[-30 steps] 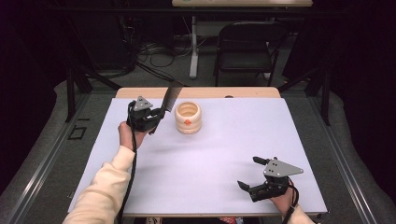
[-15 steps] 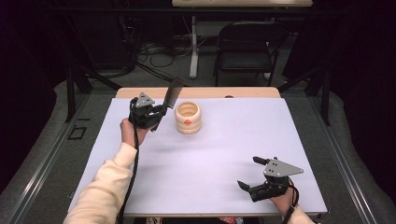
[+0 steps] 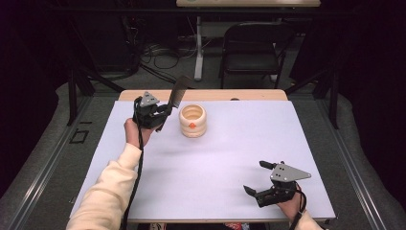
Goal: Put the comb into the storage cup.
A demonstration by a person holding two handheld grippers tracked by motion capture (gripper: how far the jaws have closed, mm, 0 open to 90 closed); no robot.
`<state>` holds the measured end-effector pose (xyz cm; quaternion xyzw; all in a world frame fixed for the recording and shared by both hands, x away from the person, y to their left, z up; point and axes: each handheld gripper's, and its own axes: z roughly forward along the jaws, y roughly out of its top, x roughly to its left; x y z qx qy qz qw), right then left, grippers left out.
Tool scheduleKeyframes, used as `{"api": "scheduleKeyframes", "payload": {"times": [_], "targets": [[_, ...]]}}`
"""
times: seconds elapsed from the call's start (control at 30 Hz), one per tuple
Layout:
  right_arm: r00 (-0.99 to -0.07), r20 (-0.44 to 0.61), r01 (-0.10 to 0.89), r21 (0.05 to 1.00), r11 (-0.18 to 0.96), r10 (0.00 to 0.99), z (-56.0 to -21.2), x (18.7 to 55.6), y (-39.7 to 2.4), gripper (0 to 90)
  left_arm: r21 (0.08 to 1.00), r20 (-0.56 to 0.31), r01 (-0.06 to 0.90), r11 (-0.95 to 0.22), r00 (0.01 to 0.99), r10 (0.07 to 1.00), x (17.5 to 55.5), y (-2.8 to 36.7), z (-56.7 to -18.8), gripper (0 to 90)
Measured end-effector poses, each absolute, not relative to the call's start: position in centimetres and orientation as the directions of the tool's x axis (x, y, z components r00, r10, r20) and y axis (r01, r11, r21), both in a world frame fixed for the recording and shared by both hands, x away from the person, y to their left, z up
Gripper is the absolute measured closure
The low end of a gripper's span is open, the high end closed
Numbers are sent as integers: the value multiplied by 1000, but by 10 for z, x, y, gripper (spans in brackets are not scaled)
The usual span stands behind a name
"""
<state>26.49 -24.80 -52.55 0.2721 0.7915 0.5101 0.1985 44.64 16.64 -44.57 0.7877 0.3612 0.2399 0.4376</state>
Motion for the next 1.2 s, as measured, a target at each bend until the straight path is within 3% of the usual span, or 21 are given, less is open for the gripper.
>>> {"api": "scheduleKeyframes", "payload": {"times": [1.2], "targets": [[-779,-23,236,915,328,627,-526,266,-249,0,874,57,345,-342,626,778,458,152,-437,722]]}}
